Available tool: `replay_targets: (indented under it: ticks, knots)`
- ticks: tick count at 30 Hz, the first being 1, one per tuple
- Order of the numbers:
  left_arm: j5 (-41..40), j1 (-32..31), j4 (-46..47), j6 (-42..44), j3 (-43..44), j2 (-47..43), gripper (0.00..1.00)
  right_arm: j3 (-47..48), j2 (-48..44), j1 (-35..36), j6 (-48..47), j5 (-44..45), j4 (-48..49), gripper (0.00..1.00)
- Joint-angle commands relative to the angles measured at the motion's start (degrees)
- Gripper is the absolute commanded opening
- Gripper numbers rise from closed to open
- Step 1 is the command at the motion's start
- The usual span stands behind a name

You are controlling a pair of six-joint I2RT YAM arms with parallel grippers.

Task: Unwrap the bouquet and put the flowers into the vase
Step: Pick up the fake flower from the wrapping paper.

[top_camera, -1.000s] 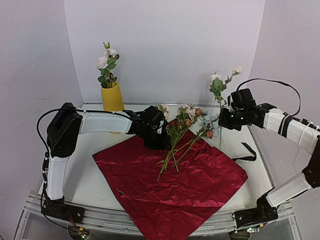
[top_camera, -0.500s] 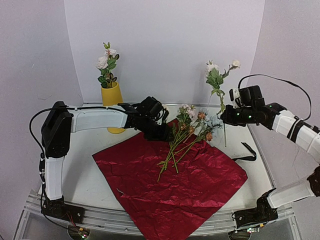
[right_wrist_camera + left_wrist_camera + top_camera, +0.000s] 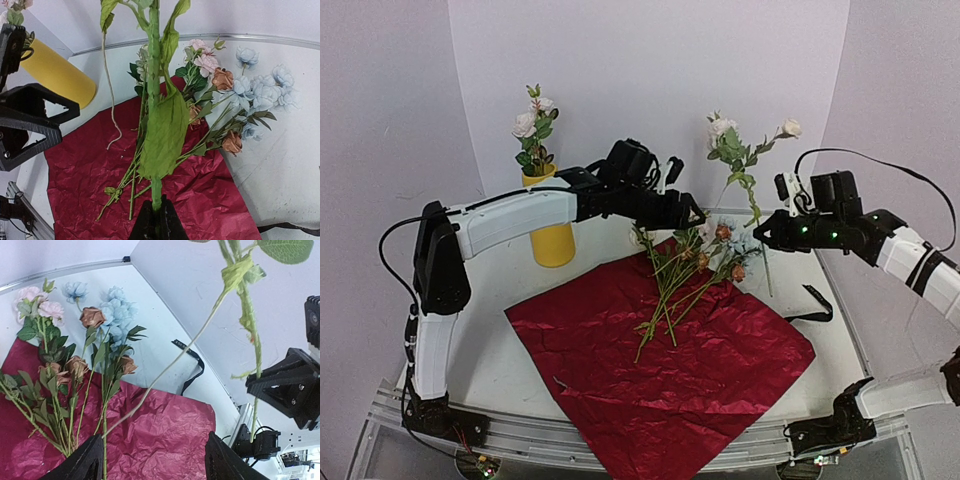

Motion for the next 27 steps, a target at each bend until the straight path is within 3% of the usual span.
replay_targets:
  ticks: [1,17,27]
  knots:
    - [2.31,-0.13,1.06,2.37,3.52,1.85,0.70,-1.27,-2.11,-0.04,-1.45,-5.17,1.83,0.03]
    - [9.67,-0.37,3.28,-1.67,6.50,6.89,0.58,-2.87,-3.79,-0.05,-1.75,-9.57,2.00,0.04]
    - [13.73,-0.67,11.89,-4.73,4.96,5.88,0.61,-3.55,-3.65,-0.03,-1.27,-10.73,2.17,0.04]
